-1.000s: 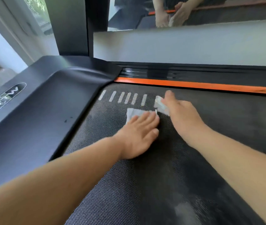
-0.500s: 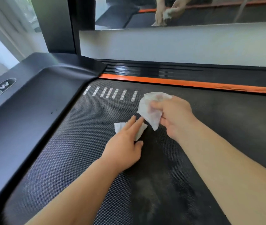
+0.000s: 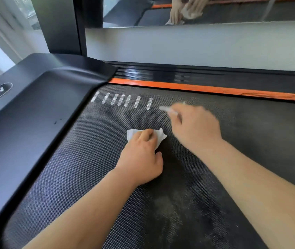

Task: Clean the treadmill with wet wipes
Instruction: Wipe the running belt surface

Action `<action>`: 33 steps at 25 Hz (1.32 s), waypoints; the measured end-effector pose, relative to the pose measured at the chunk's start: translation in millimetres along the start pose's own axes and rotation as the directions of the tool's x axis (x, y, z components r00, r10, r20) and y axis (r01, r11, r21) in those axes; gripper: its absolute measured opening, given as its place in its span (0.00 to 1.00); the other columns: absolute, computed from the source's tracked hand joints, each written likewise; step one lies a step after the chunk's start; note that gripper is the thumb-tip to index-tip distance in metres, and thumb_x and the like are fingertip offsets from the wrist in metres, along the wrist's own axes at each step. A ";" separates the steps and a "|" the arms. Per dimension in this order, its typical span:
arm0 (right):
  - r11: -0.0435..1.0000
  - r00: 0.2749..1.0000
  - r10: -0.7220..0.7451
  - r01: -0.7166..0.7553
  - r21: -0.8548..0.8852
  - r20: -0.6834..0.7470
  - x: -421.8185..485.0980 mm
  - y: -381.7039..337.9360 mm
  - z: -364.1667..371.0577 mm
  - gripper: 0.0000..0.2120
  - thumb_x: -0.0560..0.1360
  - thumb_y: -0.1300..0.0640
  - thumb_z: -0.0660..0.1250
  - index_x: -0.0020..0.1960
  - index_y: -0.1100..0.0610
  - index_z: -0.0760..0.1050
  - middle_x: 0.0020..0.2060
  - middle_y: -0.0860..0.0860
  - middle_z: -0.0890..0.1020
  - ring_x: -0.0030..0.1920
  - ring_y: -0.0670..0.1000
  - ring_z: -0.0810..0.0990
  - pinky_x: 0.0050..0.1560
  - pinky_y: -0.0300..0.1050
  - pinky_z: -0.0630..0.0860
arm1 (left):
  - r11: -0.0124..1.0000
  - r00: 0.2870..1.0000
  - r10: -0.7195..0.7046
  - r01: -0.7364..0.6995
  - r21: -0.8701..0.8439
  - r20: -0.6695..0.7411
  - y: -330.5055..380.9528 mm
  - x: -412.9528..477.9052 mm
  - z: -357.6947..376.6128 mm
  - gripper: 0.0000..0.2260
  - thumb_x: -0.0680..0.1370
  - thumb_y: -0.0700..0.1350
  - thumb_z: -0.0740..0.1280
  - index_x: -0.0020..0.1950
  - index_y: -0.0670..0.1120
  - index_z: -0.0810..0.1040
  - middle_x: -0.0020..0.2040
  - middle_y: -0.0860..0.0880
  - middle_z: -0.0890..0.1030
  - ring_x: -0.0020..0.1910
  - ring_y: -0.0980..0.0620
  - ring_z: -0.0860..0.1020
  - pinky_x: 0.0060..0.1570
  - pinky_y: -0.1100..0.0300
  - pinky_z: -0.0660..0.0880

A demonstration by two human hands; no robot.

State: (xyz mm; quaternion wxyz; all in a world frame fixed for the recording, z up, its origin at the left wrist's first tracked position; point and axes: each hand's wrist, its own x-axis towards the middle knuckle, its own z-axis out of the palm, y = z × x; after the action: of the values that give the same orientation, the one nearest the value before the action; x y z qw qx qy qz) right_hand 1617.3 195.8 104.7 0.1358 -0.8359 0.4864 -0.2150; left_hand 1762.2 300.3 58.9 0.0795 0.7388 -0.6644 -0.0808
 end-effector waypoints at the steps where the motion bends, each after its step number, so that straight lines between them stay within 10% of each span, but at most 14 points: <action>1: 0.995 0.985 -0.027 0.043 -0.089 0.170 -8.6 5.3 15.2 0.17 0.84 0.42 0.52 0.56 0.46 0.78 0.48 0.52 0.81 0.58 0.62 0.79 0.50 0.52 0.73 | 1.000 1.000 0.009 -0.009 0.008 0.015 0.6 0.4 2.9 0.28 0.78 0.54 0.58 0.75 0.45 0.69 0.78 0.47 0.65 0.77 0.46 0.61 0.77 0.51 0.59; 4: 0.976 0.893 -0.043 0.134 -0.174 0.449 -30.1 23.3 40.8 0.34 0.78 0.31 0.40 0.79 0.42 0.62 0.81 0.53 0.59 0.82 0.61 0.51 0.80 0.58 0.51 | 0.997 0.997 -0.016 0.011 0.071 0.073 -2.9 -3.3 9.2 0.31 0.80 0.60 0.51 0.82 0.50 0.57 0.83 0.47 0.53 0.82 0.46 0.48 0.79 0.45 0.47; 7: 0.984 0.878 0.001 0.085 -0.158 0.479 -27.9 29.0 35.7 0.32 0.80 0.32 0.38 0.82 0.39 0.49 0.83 0.48 0.44 0.82 0.53 0.37 0.81 0.57 0.39 | 0.992 0.992 -0.057 0.043 0.117 0.113 -9.1 -4.5 9.0 0.34 0.81 0.68 0.48 0.83 0.53 0.49 0.84 0.49 0.45 0.82 0.49 0.41 0.80 0.45 0.41; 14: 0.980 0.870 0.064 0.037 -0.195 0.488 -25.3 24.2 35.6 0.33 0.80 0.33 0.33 0.83 0.41 0.43 0.82 0.46 0.39 0.81 0.52 0.34 0.80 0.56 0.36 | 0.993 0.975 -0.089 0.072 0.091 0.203 -29.8 3.4 -1.8 0.33 0.81 0.68 0.42 0.83 0.56 0.43 0.83 0.53 0.39 0.81 0.54 0.36 0.80 0.49 0.38; 19: 0.969 0.887 0.117 -0.003 -0.247 0.447 -1.9 14.5 55.9 0.35 0.80 0.32 0.34 0.83 0.44 0.43 0.83 0.47 0.39 0.82 0.54 0.35 0.80 0.57 0.36 | 0.931 0.908 -0.360 0.336 0.142 0.216 -108.8 39.8 -30.1 0.33 0.81 0.67 0.42 0.83 0.53 0.43 0.83 0.50 0.39 0.82 0.50 0.38 0.79 0.47 0.38; 24: 0.956 0.844 -0.114 0.236 -0.173 0.525 23.9 -7.9 71.5 0.34 0.77 0.30 0.34 0.82 0.37 0.44 0.83 0.45 0.41 0.82 0.53 0.36 0.80 0.59 0.37 | 0.972 0.959 0.036 -0.098 0.212 0.281 -104.6 48.1 -20.0 0.36 0.77 0.69 0.35 0.83 0.56 0.40 0.83 0.53 0.39 0.81 0.52 0.36 0.80 0.47 0.39; 28: 0.968 0.832 -0.020 0.154 -0.196 0.555 62.7 1.3 74.7 0.31 0.79 0.31 0.33 0.81 0.35 0.42 0.83 0.43 0.42 0.82 0.51 0.39 0.81 0.58 0.39 | 0.965 0.940 -0.210 0.156 0.209 0.268 -122.4 83.7 -31.9 0.32 0.81 0.68 0.40 0.82 0.58 0.40 0.83 0.54 0.38 0.81 0.51 0.37 0.79 0.44 0.39; 33: 0.966 0.880 0.053 0.075 -0.248 0.471 79.2 -5.8 92.7 0.30 0.78 0.30 0.33 0.80 0.32 0.41 0.82 0.44 0.40 0.82 0.54 0.37 0.79 0.61 0.37 | 0.968 0.948 -0.001 -0.079 0.237 0.320 -122.0 114.2 -30.4 0.32 0.80 0.68 0.37 0.82 0.57 0.38 0.83 0.54 0.36 0.81 0.52 0.35 0.79 0.44 0.39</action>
State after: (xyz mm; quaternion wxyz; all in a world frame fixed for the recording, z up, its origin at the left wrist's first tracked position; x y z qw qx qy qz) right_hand 1701.7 131.3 44.6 0.1389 -0.8763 0.4574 0.0606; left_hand 1899.1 199.8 59.5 -0.1194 0.7070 -0.6878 -0.1136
